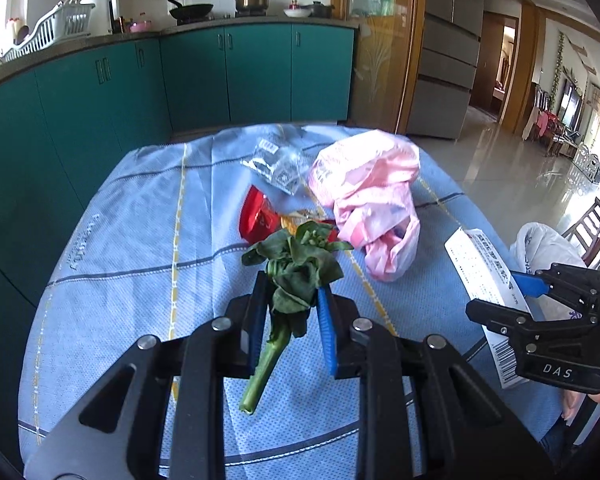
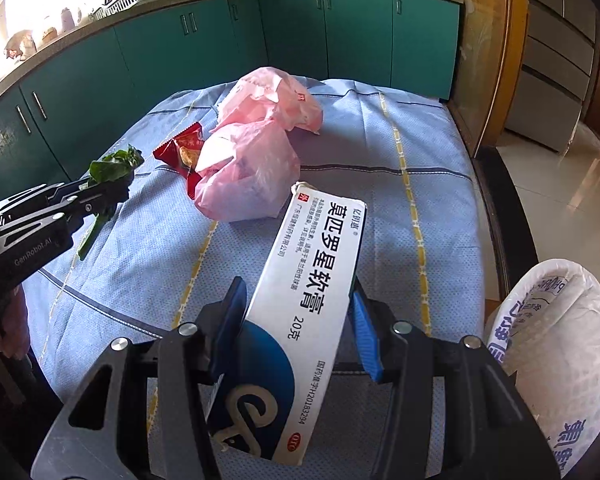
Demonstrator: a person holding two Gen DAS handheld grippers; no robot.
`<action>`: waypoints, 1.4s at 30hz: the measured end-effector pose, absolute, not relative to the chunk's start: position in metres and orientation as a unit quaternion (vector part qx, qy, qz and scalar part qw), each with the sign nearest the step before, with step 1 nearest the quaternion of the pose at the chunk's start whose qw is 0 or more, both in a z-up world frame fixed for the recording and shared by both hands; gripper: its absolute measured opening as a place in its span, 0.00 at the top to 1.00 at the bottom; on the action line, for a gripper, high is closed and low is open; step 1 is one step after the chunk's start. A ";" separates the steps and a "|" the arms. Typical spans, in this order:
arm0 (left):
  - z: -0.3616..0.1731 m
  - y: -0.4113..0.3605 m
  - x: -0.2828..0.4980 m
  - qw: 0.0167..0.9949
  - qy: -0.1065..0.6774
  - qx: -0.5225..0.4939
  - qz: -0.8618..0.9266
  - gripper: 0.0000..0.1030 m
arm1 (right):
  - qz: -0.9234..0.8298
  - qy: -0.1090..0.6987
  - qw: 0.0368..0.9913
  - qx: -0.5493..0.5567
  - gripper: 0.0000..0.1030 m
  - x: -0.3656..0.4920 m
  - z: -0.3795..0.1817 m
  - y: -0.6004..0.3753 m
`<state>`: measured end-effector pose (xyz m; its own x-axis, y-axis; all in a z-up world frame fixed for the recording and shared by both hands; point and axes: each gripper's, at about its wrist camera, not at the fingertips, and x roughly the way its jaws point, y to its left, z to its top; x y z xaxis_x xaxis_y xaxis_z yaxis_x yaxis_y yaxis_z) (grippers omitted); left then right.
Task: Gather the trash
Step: 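Carry the box with the right tool over the bin while the left tool carries the vegetable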
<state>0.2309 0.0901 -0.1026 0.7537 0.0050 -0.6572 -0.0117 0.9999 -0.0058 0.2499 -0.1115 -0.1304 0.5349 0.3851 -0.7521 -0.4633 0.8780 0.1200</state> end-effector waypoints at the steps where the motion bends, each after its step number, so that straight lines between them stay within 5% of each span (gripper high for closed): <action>1: -0.101 0.089 0.229 0.938 0.347 -0.004 0.005 0.76 | 0.244 0.412 0.877 -0.046 0.50 0.249 -0.128 -0.113; 23: -0.064 0.045 0.212 0.961 0.278 -0.008 -0.013 0.76 | 0.197 0.332 0.922 0.014 0.50 0.223 -0.089 -0.199; 42: -0.085 -0.111 0.225 0.946 0.298 0.006 -0.130 0.76 | 0.028 0.346 0.935 0.072 0.50 0.202 -0.109 -0.351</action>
<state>0.2252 -0.1111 -0.0852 0.7881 -0.2430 -0.5655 0.2505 0.9659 -0.0660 0.2022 -0.3505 -0.1093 0.7591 0.1012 -0.6430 -0.0018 0.9882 0.1534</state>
